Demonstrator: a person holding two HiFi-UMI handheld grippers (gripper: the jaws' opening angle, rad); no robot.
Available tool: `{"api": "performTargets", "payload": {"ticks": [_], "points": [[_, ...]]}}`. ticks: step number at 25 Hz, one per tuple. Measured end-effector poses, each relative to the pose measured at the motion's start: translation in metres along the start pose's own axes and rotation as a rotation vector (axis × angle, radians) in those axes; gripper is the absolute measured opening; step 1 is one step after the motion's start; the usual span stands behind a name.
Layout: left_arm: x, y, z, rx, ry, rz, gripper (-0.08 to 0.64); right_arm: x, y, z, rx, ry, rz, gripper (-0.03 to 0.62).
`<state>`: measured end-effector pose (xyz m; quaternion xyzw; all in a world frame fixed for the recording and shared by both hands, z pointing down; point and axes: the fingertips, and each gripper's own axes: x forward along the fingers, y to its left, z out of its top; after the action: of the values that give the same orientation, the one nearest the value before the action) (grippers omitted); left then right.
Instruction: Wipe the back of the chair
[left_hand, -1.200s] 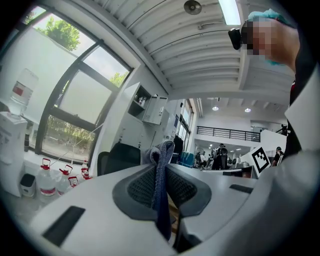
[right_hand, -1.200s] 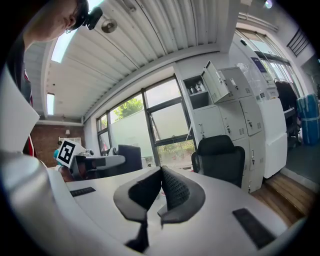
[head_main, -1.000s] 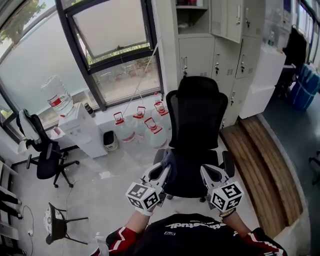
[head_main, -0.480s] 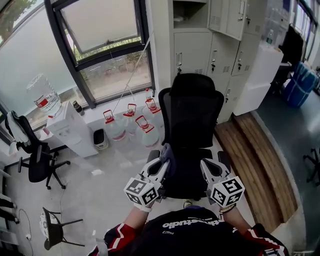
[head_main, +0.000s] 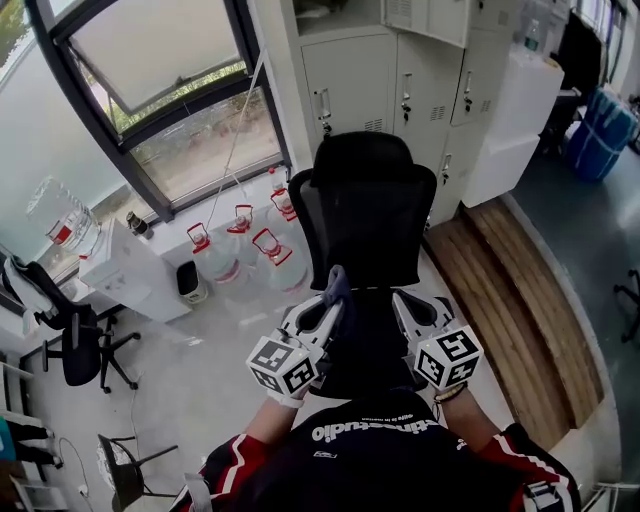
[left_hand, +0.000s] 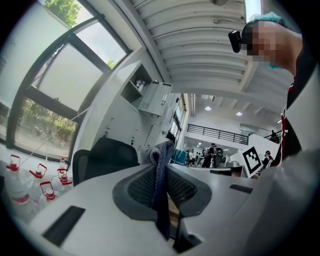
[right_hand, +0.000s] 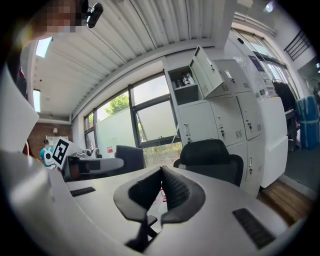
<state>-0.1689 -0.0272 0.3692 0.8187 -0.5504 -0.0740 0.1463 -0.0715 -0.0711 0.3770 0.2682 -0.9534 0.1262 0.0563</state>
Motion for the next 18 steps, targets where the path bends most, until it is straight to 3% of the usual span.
{"api": "performTargets", "payload": {"ticks": [8, 18], "points": [[0.158, 0.026, -0.004, -0.004, 0.065, -0.132, 0.057, 0.038, -0.116, 0.018, 0.031, -0.011, -0.093, 0.014], [0.365, 0.04, -0.053, -0.001, 0.166, -0.253, 0.057, 0.048, -0.256, 0.016, 0.076, 0.025, -0.188, 0.014]]}}
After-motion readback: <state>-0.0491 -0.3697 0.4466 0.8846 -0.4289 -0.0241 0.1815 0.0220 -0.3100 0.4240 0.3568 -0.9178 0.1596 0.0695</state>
